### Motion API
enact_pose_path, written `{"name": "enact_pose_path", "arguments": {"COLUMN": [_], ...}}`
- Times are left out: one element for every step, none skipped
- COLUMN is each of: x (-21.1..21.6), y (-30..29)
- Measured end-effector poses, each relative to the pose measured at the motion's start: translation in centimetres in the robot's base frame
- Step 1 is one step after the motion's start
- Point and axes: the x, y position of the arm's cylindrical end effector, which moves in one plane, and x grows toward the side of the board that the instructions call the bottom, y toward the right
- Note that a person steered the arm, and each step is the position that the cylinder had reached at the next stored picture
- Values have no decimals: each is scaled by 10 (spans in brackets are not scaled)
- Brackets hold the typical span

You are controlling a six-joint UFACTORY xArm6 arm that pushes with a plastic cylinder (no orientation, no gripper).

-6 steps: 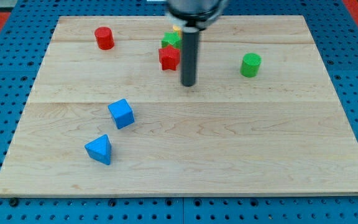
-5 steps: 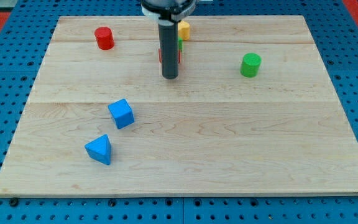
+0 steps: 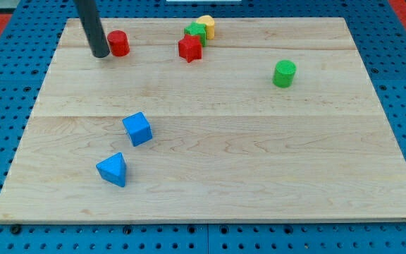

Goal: Slide red circle towards green star

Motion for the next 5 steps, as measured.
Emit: {"name": "enact_pose_path", "arguments": {"x": [-1,-8,-22,-22,43], "y": [30,-39,-3,101,98]}}
